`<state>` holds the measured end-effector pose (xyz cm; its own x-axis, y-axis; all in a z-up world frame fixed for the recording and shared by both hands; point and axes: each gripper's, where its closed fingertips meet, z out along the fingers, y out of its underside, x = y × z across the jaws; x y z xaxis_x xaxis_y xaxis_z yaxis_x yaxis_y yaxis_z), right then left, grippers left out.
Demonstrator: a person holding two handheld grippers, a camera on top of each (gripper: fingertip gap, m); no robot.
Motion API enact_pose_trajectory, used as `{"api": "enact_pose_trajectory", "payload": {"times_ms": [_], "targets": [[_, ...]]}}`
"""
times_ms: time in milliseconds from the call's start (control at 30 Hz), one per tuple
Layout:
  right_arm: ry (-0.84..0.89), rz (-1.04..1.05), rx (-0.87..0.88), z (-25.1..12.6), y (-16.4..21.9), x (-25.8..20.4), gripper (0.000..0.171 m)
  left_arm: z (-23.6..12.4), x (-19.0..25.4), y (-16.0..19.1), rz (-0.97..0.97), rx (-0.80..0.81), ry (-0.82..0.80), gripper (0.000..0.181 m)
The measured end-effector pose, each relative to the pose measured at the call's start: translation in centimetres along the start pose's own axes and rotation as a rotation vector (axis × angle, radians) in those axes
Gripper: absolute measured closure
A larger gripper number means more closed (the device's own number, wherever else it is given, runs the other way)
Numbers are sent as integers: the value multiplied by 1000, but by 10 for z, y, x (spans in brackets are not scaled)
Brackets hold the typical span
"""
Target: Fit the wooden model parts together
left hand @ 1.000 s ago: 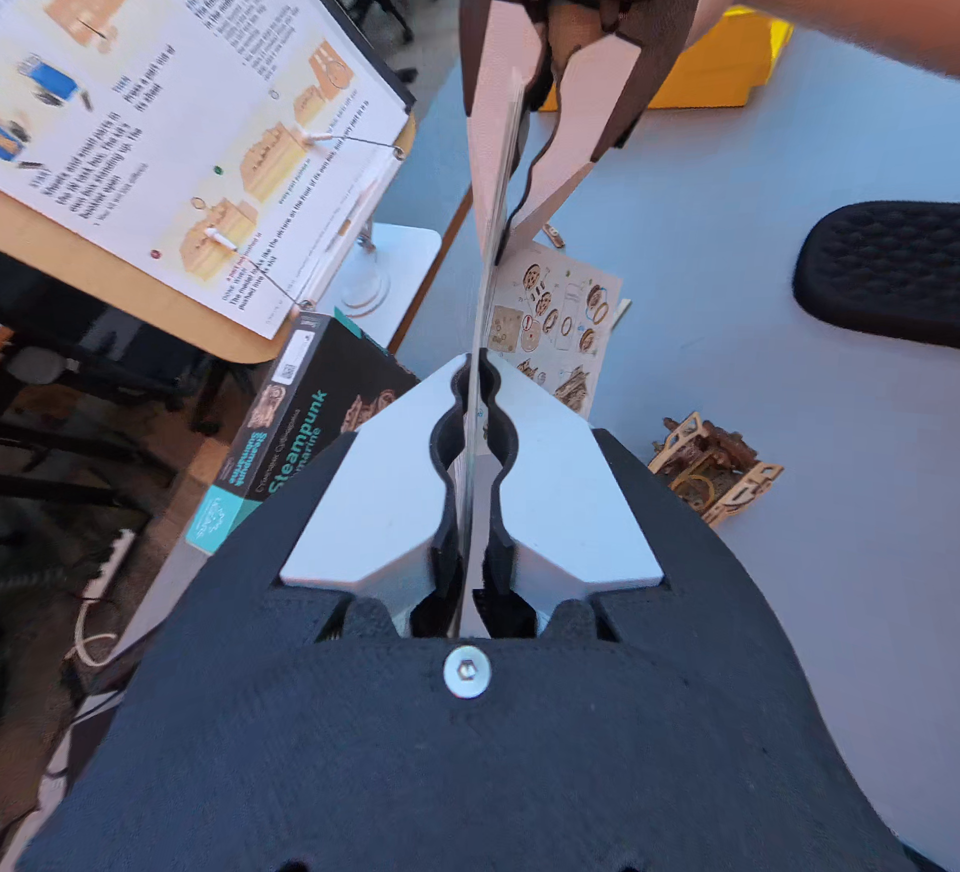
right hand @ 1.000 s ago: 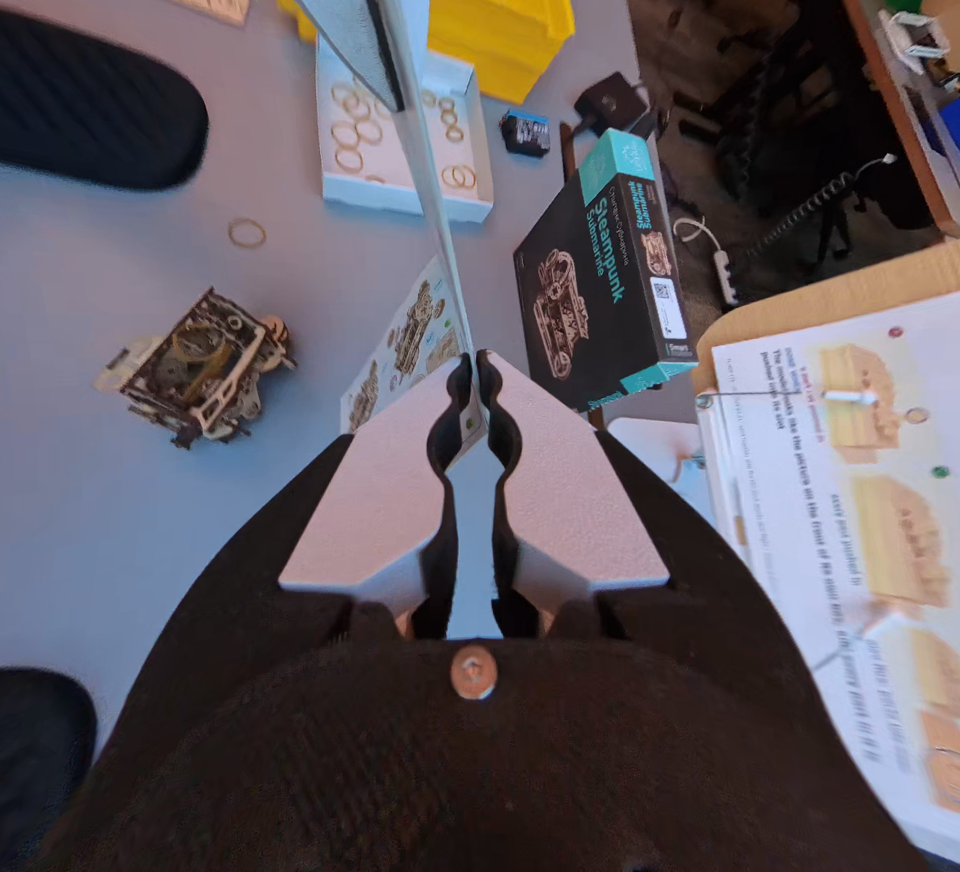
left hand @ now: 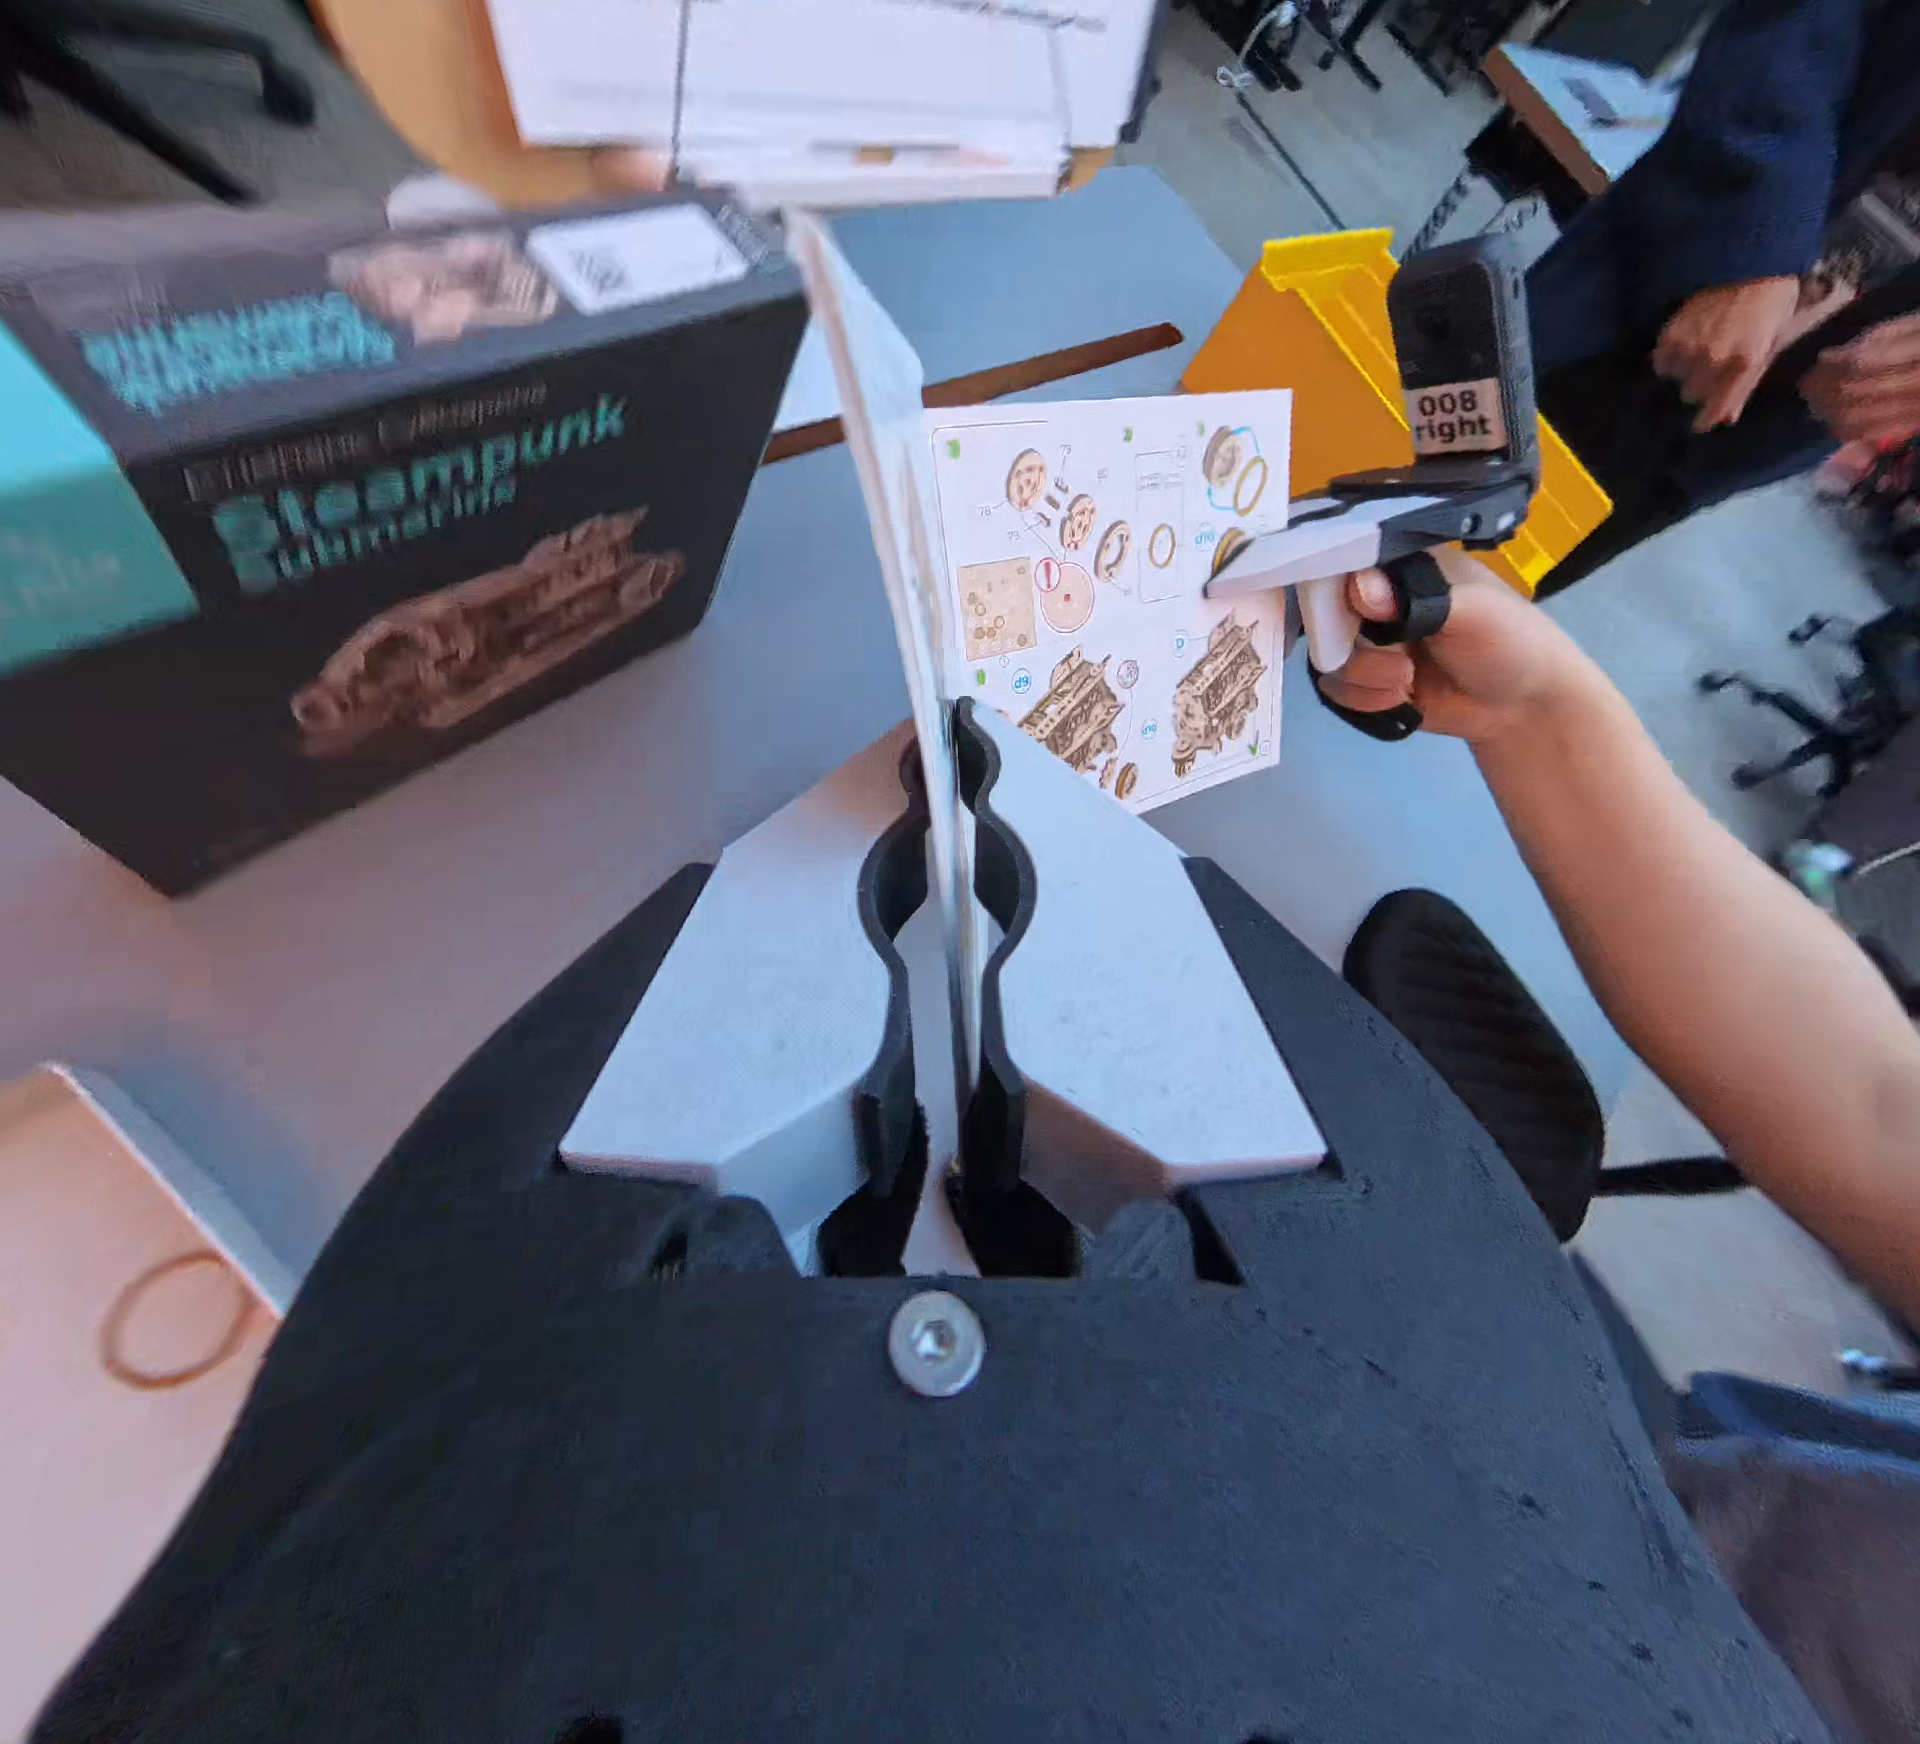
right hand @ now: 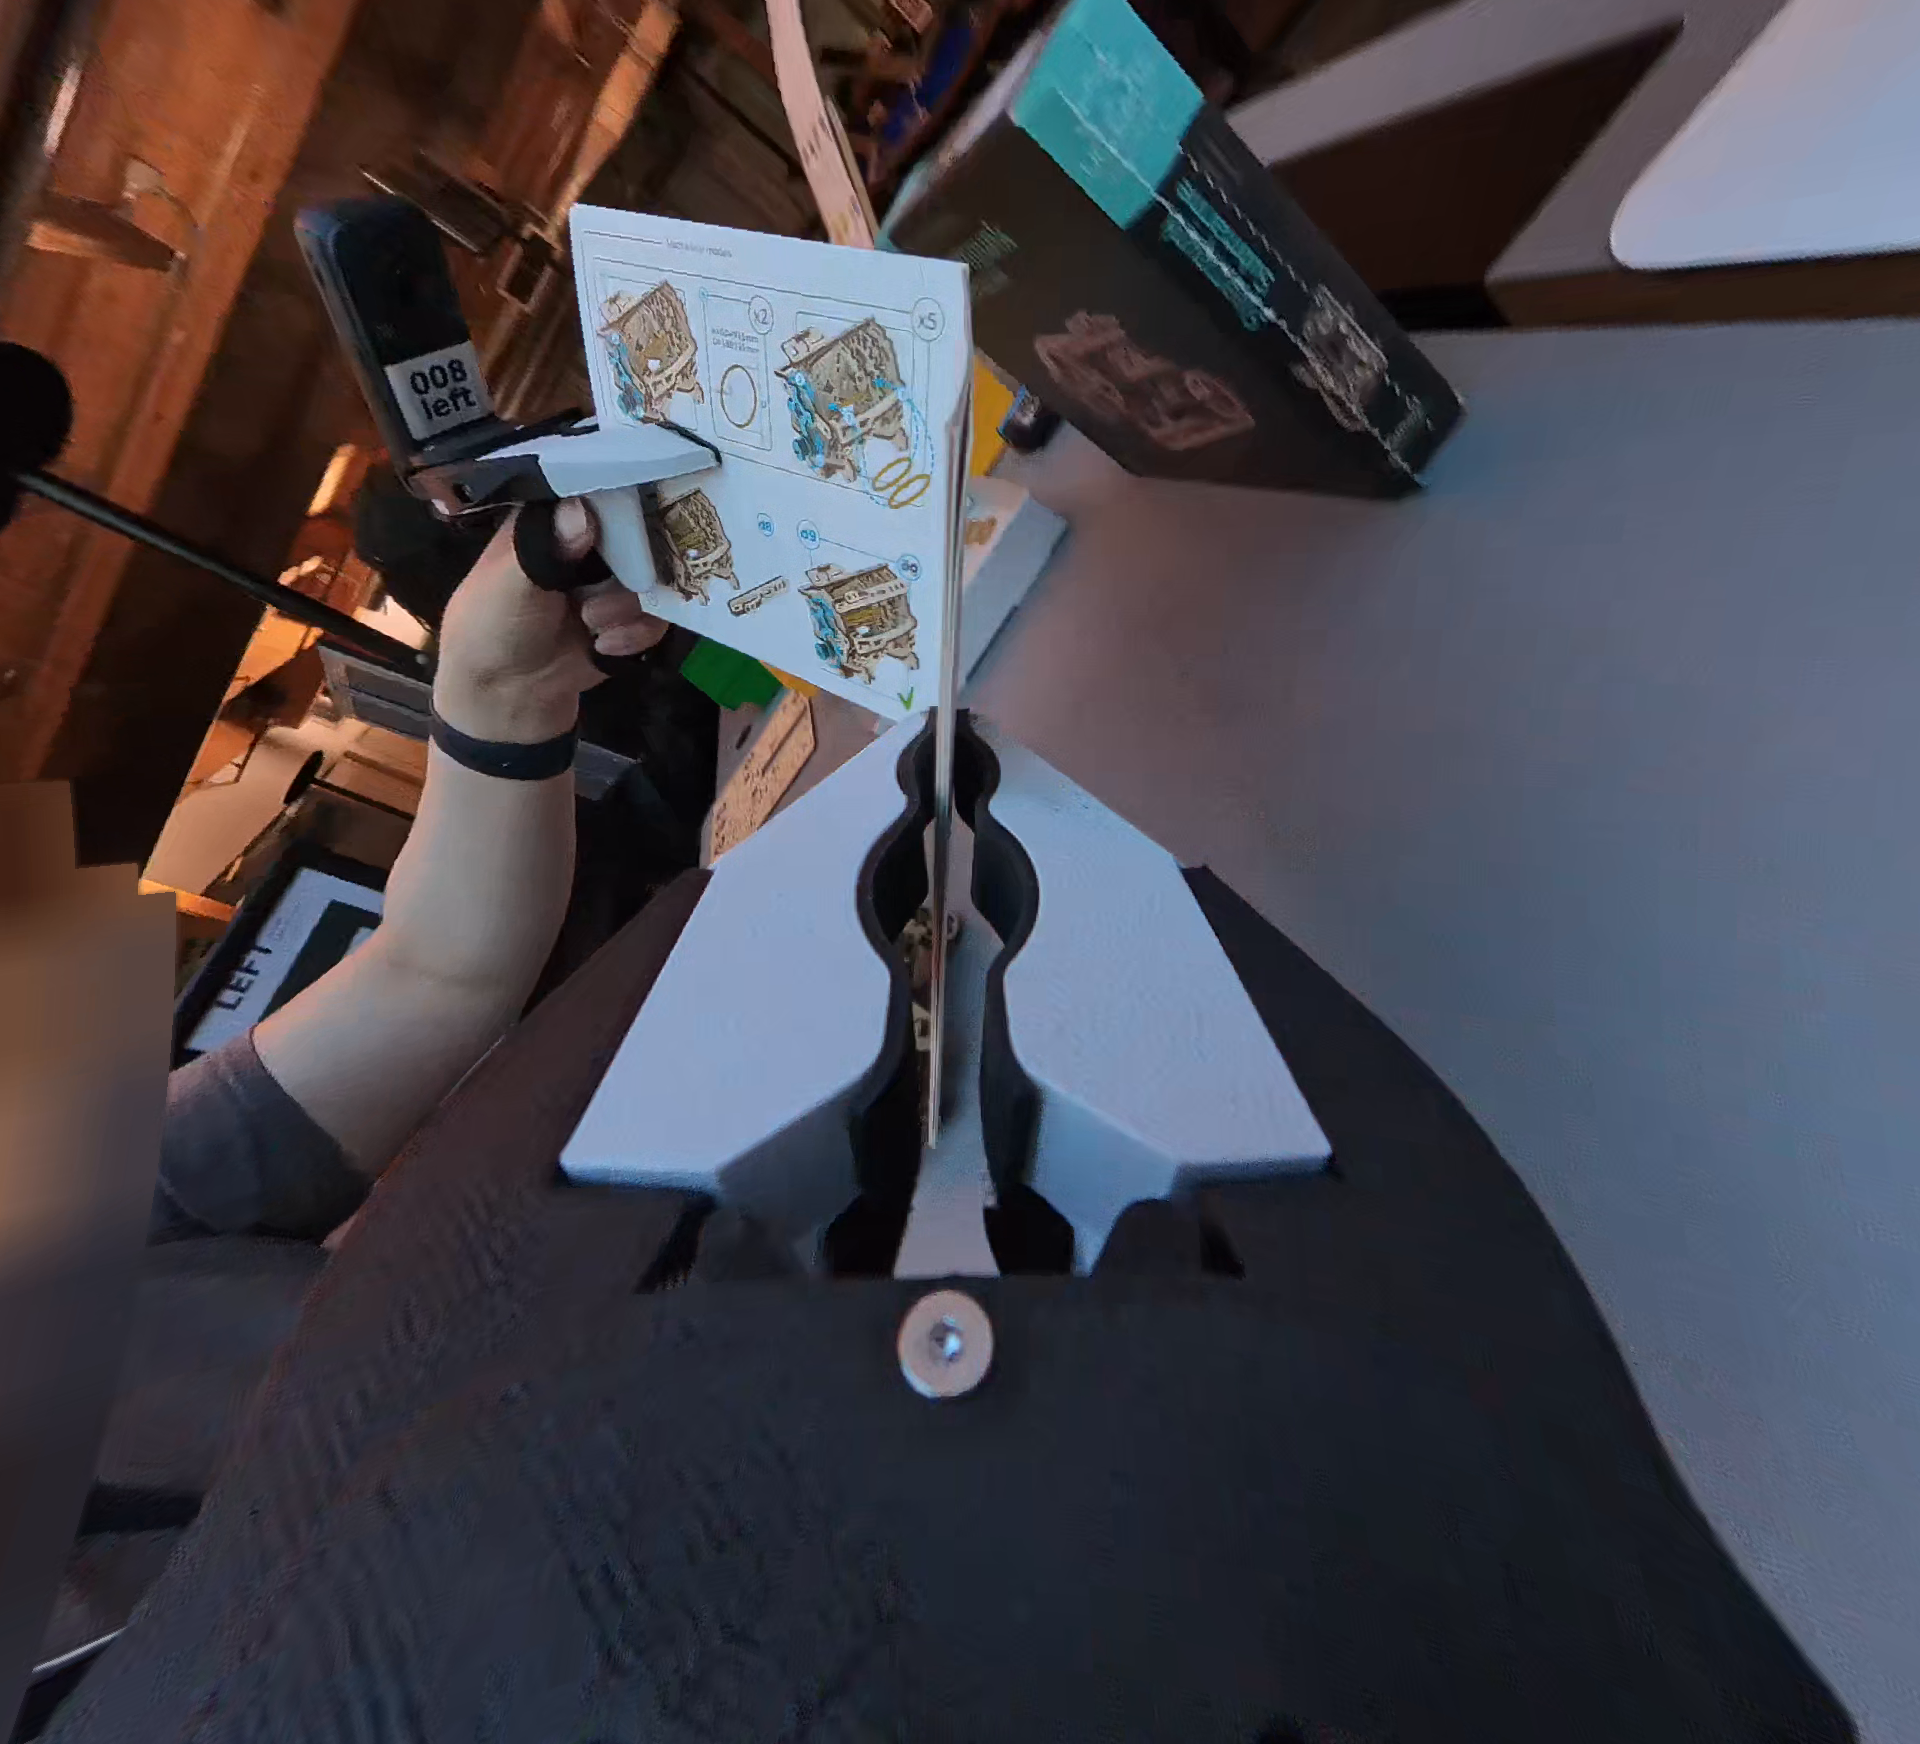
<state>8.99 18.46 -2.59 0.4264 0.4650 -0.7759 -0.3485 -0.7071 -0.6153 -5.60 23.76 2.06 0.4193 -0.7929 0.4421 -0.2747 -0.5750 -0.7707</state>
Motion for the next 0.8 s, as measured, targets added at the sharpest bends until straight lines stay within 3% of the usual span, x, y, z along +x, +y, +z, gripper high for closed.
{"api": "enact_pose_trajectory", "payload": {"times_ms": [167, 367, 600, 800], "targets": [[135, 126, -157, 17, 15, 42, 171, 30, -56, 50, -222, -9, -116, 181], [313, 160, -274, 21, 29, 91, 171, 50, -90, 84, -399, -59, -231, 181], [502, -10, -454, 17, 56, 121, 171, 66, -104, 112, -325, -203, -347, 180], [531, -104, -499, 12, 66, 115, 171, 64, -107, 128, -312, -250, -348, 175]]}}
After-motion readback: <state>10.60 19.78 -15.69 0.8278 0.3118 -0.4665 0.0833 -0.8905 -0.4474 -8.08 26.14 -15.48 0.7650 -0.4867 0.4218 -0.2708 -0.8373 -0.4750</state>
